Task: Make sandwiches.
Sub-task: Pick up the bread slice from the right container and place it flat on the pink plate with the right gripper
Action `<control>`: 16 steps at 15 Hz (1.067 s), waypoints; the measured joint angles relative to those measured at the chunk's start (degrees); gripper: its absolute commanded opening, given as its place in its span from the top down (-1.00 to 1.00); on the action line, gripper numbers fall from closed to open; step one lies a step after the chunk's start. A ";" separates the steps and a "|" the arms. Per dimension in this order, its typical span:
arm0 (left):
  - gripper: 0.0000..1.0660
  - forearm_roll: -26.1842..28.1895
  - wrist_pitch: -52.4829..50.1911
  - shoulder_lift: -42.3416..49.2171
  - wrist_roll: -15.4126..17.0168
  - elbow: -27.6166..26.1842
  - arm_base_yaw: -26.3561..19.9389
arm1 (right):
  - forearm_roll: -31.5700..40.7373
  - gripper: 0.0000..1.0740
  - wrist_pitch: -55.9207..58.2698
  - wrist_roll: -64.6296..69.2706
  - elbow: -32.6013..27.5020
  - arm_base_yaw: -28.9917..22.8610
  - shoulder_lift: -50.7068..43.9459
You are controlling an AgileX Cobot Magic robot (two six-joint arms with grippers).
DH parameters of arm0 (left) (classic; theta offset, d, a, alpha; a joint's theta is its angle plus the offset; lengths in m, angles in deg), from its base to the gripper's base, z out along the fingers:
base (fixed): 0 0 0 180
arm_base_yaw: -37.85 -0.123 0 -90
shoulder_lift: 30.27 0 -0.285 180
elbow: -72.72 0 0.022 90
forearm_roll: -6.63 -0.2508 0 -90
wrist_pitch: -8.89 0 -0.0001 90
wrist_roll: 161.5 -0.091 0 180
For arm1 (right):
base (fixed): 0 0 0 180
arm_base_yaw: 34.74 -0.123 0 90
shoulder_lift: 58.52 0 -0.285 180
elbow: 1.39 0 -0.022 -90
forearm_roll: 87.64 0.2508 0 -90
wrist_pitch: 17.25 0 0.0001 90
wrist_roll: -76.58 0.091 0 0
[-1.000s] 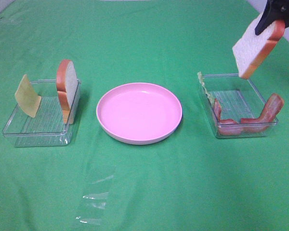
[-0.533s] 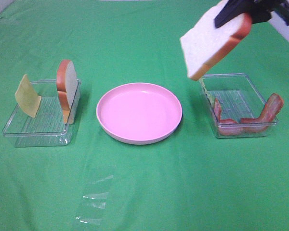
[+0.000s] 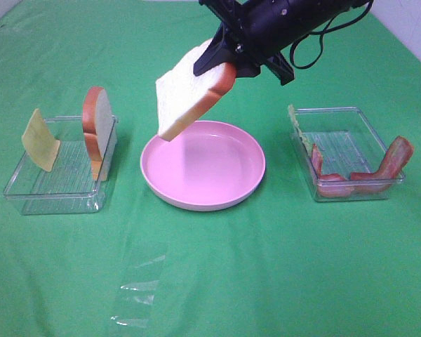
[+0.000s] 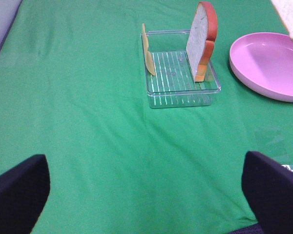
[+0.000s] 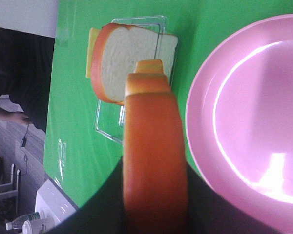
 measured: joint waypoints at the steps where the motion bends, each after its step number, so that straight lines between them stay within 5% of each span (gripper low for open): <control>1: -0.88 0.00 0.00 0.00 0.00 0.00 0.00 | 0.74 1.00 -1.20 -0.11 0.00 -0.06 1.60; 8: -0.88 0.00 0.00 0.00 0.00 0.00 0.00 | 9.22 1.00 -4.24 -2.41 0.00 -0.06 12.66; 16: -0.88 0.00 0.00 0.00 0.00 0.00 0.00 | 9.05 1.00 -5.27 -3.21 0.00 -0.06 16.33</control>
